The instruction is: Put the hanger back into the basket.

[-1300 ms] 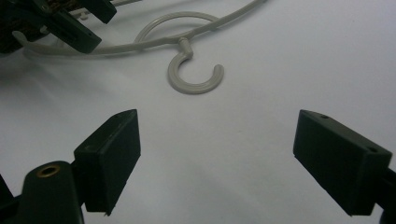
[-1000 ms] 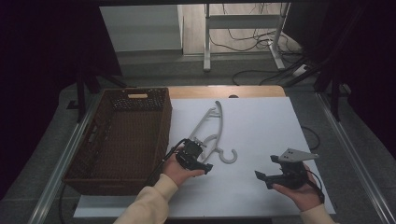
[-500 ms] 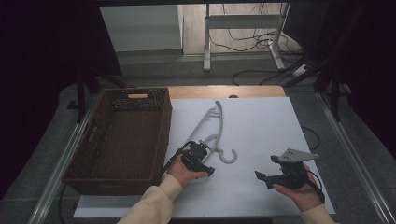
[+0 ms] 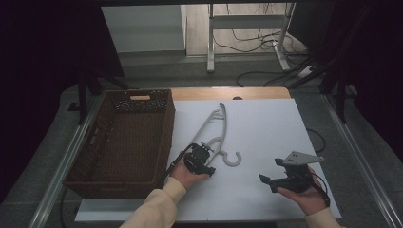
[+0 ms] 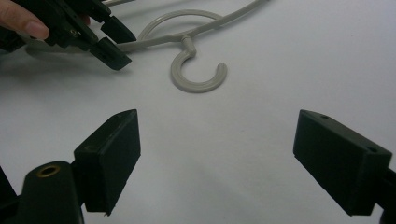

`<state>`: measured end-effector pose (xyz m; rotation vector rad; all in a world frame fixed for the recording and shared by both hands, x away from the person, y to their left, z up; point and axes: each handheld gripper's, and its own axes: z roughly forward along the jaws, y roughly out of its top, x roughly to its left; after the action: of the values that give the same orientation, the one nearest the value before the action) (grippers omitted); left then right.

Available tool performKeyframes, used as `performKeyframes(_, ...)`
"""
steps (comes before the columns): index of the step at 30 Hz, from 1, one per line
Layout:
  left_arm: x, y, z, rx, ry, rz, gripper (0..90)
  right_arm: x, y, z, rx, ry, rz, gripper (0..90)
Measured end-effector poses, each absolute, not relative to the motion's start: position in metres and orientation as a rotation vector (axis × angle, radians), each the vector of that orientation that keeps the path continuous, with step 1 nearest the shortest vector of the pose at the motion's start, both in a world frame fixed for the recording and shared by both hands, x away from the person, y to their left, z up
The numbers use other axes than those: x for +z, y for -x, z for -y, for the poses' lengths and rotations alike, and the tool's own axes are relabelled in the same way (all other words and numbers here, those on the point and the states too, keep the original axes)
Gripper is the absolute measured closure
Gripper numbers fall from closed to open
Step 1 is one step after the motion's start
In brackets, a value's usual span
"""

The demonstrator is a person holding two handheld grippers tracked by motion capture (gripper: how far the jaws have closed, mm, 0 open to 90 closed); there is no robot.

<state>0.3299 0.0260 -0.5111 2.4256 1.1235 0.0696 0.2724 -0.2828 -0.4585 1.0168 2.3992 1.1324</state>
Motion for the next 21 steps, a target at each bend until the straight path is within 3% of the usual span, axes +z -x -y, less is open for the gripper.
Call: performKeyframes(21, -0.5106, -0.3297, -0.025, 0.132, -2.444, -1.139, 70.1, -0.4576, -0.2727, 0.2844, 1.134, -1.025, -2.385, 15.2)
